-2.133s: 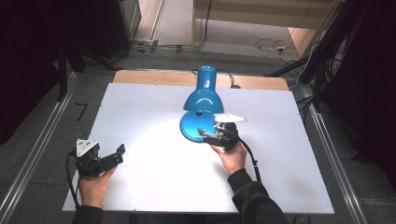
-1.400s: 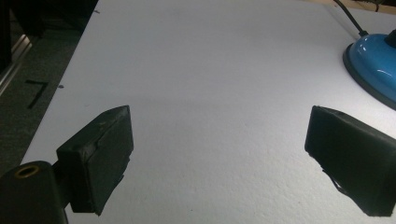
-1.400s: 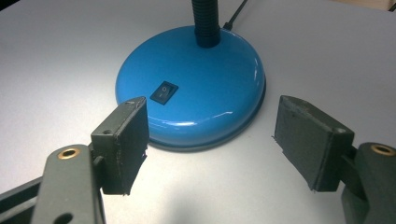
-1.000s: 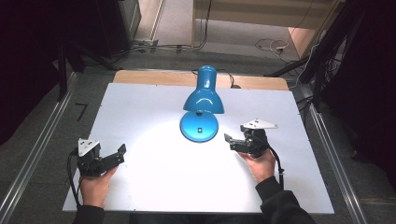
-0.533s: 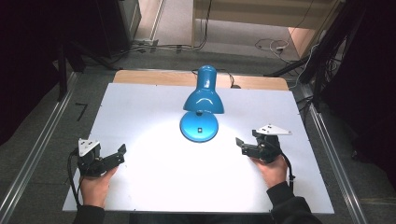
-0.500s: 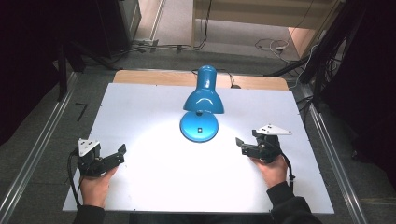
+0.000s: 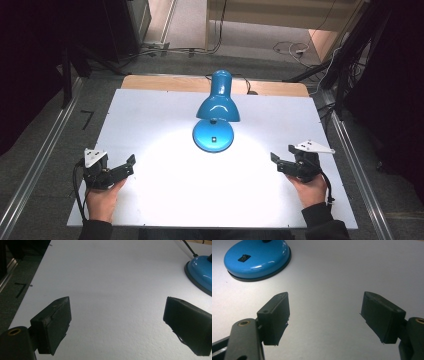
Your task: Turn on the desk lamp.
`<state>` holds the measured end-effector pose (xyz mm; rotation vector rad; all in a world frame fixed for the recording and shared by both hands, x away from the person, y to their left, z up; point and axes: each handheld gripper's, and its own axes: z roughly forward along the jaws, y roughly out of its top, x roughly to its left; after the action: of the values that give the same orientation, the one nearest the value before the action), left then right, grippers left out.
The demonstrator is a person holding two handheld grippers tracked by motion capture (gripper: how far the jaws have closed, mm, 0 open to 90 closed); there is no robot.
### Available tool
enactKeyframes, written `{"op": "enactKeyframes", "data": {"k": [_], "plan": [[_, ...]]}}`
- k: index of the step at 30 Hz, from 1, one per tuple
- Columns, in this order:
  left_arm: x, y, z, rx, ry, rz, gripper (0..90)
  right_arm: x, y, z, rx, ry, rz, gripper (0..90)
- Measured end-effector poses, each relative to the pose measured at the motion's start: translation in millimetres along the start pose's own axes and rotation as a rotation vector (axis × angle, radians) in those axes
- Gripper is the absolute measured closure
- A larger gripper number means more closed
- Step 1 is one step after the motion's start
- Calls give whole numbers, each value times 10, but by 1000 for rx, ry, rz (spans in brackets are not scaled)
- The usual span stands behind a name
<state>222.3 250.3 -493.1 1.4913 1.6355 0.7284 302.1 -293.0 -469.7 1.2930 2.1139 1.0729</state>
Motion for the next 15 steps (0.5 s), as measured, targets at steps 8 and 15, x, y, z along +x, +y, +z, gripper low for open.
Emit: {"op": "enactKeyframes", "data": {"k": [8, 15], "plan": [[-12, 0, 3, -1, -1, 2, 84, -143, -114, -170, -3, -23, 8, 213], [-15, 0, 1, -2, -2, 1, 84, -251, -215, -257, 6, -44, 26, 213]]}}
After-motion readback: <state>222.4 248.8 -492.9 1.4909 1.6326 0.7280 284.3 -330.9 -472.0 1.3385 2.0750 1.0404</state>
